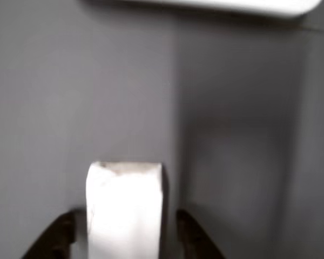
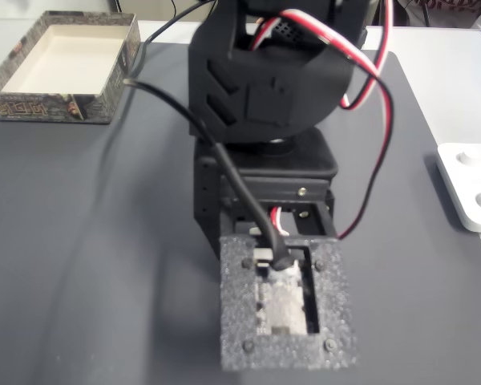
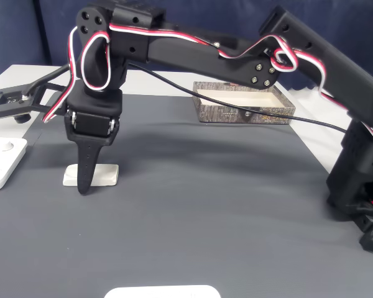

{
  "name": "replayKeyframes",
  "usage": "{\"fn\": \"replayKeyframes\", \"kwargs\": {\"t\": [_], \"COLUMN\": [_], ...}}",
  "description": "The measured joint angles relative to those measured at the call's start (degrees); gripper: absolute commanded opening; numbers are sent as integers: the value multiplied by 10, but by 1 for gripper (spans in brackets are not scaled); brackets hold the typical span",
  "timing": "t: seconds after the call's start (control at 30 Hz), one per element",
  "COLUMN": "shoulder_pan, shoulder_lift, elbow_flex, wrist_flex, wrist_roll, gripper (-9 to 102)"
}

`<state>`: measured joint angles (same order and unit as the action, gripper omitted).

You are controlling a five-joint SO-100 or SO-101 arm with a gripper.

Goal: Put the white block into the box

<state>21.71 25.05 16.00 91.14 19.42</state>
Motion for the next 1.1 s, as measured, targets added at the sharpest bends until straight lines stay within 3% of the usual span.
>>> {"fn": "replayKeyframes", "kwargs": {"t": [0.5,0.77,1.1], "shoulder_pan": [-5,-5,-5], "shoulder_lift": [0,1,1], "elbow_flex": [0,0,0], "wrist_flex": [24,24,25], "wrist_roll": [0,0,-1], "gripper": [13,-2,-2]}}
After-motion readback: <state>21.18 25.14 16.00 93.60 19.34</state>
